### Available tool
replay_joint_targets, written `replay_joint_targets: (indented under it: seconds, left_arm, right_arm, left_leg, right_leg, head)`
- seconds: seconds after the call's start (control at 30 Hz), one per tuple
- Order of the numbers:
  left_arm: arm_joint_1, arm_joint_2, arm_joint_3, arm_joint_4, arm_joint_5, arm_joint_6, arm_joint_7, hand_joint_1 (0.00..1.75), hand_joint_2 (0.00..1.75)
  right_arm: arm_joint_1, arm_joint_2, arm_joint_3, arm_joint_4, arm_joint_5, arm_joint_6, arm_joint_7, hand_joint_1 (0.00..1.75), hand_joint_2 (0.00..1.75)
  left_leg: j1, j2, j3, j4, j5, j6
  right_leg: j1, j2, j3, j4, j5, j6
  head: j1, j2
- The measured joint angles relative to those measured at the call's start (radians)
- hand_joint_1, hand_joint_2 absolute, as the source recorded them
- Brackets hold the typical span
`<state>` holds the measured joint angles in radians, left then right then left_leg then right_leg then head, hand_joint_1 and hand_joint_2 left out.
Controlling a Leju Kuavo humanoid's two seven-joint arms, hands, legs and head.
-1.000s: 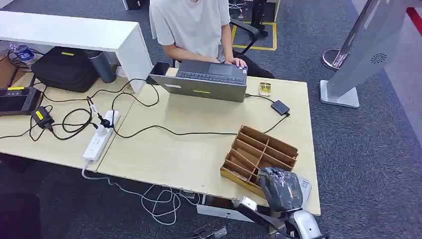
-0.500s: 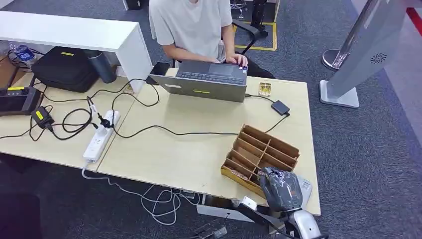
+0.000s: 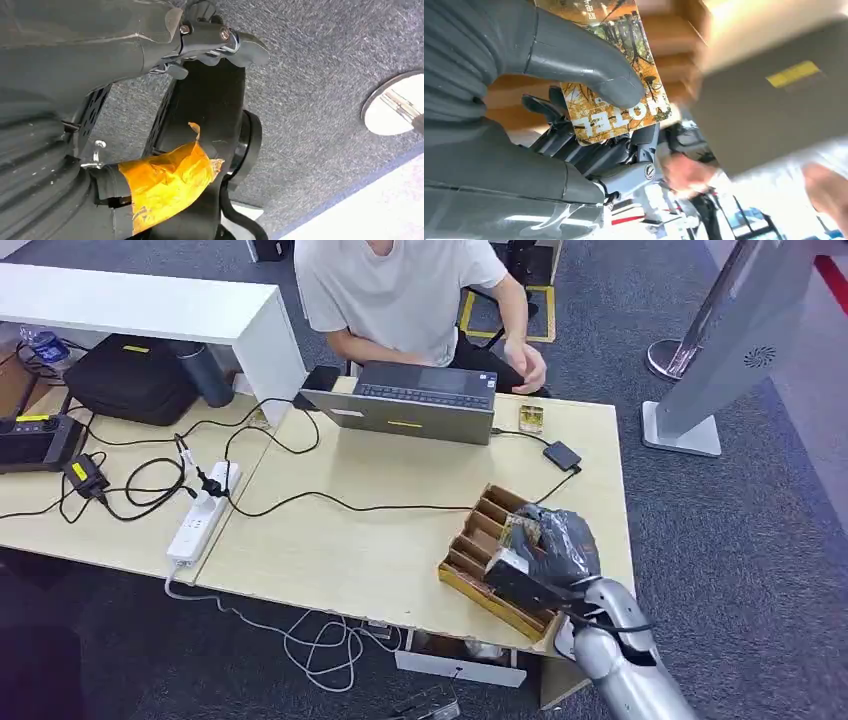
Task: Pass the card to the sensor for recognition and then transmit it.
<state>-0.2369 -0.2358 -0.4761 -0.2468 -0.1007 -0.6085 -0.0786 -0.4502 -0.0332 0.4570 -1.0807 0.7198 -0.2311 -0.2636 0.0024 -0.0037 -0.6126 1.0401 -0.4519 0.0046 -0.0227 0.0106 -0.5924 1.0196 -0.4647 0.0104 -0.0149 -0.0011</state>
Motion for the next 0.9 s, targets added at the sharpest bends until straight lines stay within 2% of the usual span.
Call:
replay_joint_targets:
  seconds: [0.2, 0.33, 0.4, 0.6, 0.9]
  left_arm:
    - [-0.004, 0.000, -0.017, 0.000, -0.001, -0.021, 0.000, 0.00, 1.75]
    - [-0.007, 0.000, -0.026, 0.000, -0.002, -0.033, 0.000, 0.00, 1.75]
    - [-0.008, 0.000, -0.034, 0.000, -0.002, -0.039, 0.002, 0.00, 1.75]
    - [-0.012, 0.000, -0.050, 0.000, -0.005, -0.062, 0.018, 0.00, 1.75]
    - [-0.016, -0.002, -0.065, 0.000, 0.016, -0.095, 0.055, 0.00, 1.75]
  right_arm:
    - [-0.166, 0.042, -0.007, 0.045, -0.077, 0.085, 0.015, 1.75, 1.75]
    - [-0.259, 0.077, -0.005, 0.096, -0.082, 0.092, 0.046, 1.75, 1.75]
    - [-0.308, 0.100, -0.001, 0.131, -0.057, 0.070, 0.069, 1.75, 1.75]
    - [-0.450, 0.173, 0.045, 0.274, 0.068, -0.068, 0.169, 1.75, 1.75]
    - [-0.545, 0.243, 0.073, 0.449, 0.142, -0.182, 0.228, 1.75, 1.75]
  left_leg:
    - [0.000, 0.000, 0.000, 0.000, 0.000, 0.000]
    - [0.000, 0.000, -0.001, 0.000, 0.000, 0.000]
    - [0.000, 0.000, -0.001, 0.000, 0.000, 0.000]
    - [0.000, 0.000, -0.001, 0.000, 0.000, 0.000]
    - [0.000, 0.000, -0.001, 0.000, 0.000, 0.000]
  right_leg:
    - [0.000, 0.000, 0.000, 0.000, 0.000, 0.000]
    - [0.000, 0.000, -0.001, 0.000, 0.000, 0.000]
    - [0.000, 0.000, -0.001, 0.000, 0.000, 0.000]
    - [0.000, 0.001, -0.001, 0.000, 0.000, 0.000]
    - [0.000, 0.001, -0.001, 0.000, 0.000, 0.000]
  head:
    - [0.000, 0.000]
    - [0.000, 0.000]
    - [0.000, 0.000]
    - [0.000, 0.000]
    - [0.000, 0.000]
